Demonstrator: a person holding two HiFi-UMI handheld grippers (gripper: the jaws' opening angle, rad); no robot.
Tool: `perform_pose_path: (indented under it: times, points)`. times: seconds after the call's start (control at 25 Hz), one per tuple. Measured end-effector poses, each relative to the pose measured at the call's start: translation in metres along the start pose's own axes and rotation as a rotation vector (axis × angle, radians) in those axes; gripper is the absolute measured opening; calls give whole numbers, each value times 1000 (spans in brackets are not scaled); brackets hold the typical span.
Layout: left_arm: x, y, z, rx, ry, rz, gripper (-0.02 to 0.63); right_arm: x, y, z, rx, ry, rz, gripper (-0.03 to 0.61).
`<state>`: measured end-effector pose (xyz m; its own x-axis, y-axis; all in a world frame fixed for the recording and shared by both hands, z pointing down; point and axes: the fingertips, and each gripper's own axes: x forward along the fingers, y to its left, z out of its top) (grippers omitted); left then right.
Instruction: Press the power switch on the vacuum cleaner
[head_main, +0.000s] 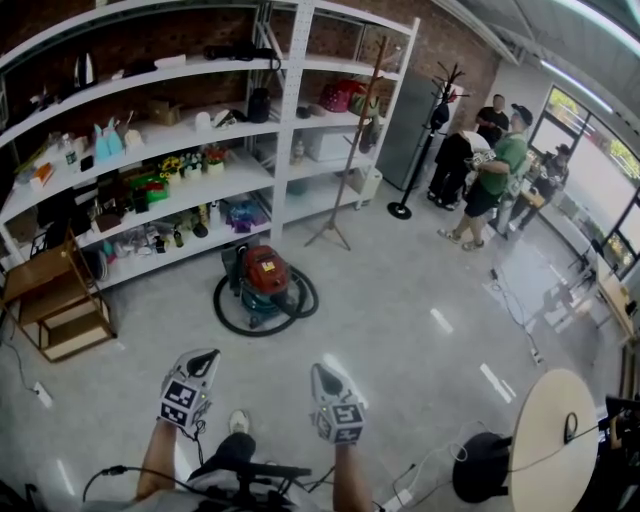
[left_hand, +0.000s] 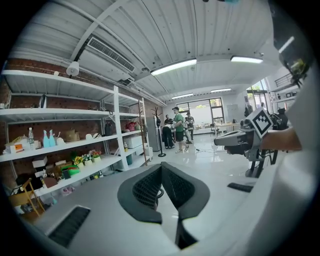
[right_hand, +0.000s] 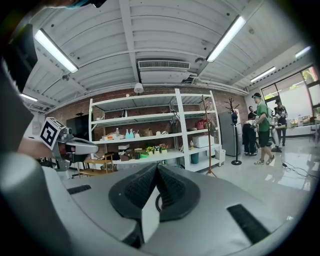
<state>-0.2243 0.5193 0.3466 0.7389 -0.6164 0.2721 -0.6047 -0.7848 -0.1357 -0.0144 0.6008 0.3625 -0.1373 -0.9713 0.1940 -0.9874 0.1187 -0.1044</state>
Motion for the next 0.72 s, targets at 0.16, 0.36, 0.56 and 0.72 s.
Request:
perform_pose_path:
  times: [0.16,0.36,0.56,0.72]
  points:
    - [26,15,4,-6,0,-5,-6,22,-15,5,13,5,-9,11]
    - [66,43,8,-12,0,-14,-6,67,-34,18,0,4,-11,11]
    - [100,79,20,-13,-3,-28,-6,113,-38,37,1,4,-6,11]
    - [120,106,27,-20,-14,-33,-6,144,-40,42,6,12,-4,12]
